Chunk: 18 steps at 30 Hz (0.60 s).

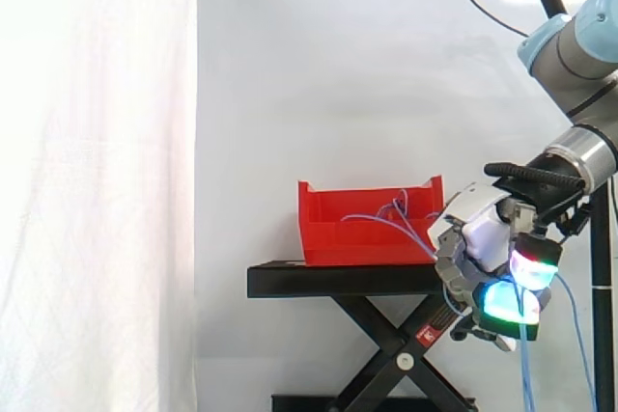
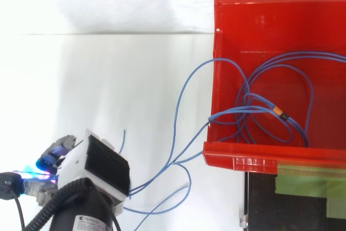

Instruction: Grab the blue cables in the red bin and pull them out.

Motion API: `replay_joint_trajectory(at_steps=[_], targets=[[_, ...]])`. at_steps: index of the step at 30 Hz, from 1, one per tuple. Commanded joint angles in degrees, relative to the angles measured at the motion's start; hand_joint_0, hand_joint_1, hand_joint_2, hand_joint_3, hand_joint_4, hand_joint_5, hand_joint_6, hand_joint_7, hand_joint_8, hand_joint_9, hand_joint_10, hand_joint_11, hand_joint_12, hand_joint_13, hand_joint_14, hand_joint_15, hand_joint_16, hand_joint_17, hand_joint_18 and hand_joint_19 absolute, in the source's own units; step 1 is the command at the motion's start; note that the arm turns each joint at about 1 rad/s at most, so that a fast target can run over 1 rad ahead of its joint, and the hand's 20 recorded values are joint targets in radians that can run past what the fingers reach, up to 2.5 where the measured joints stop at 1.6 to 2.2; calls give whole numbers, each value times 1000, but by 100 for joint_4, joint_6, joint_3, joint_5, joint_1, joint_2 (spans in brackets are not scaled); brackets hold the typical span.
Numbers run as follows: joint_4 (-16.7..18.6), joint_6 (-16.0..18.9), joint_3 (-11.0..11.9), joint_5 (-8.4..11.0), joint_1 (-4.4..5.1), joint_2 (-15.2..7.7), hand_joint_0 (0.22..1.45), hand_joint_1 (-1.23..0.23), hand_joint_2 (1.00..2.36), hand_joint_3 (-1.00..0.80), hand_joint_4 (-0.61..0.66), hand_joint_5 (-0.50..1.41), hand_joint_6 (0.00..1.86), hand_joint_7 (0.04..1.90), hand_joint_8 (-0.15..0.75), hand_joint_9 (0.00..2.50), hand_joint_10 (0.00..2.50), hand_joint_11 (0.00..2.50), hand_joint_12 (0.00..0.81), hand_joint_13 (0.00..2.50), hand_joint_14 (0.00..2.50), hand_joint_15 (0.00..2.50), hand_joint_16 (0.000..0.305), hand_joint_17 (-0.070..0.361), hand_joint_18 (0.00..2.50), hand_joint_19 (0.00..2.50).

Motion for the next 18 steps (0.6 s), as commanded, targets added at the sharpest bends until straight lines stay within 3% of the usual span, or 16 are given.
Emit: replay_joint_trajectory(at_steps=[1,12,18], targets=[[1,2,0,0,2,-2,798,-849,1000,-1000,-51,683,952,592,155,1295,539,1784,269,1461,4,1691,43,97,819,654],[1,2,0,-9,2,-2,790,-882,1000,-1000,-44,571,1037,514,157,1234,594,1728,275,1454,3,1675,44,100,816,655],[1,2,0,0,2,-2,817,-807,1000,-1000,-58,584,915,531,149,1232,561,1747,266,1445,4,1657,44,98,807,665]])
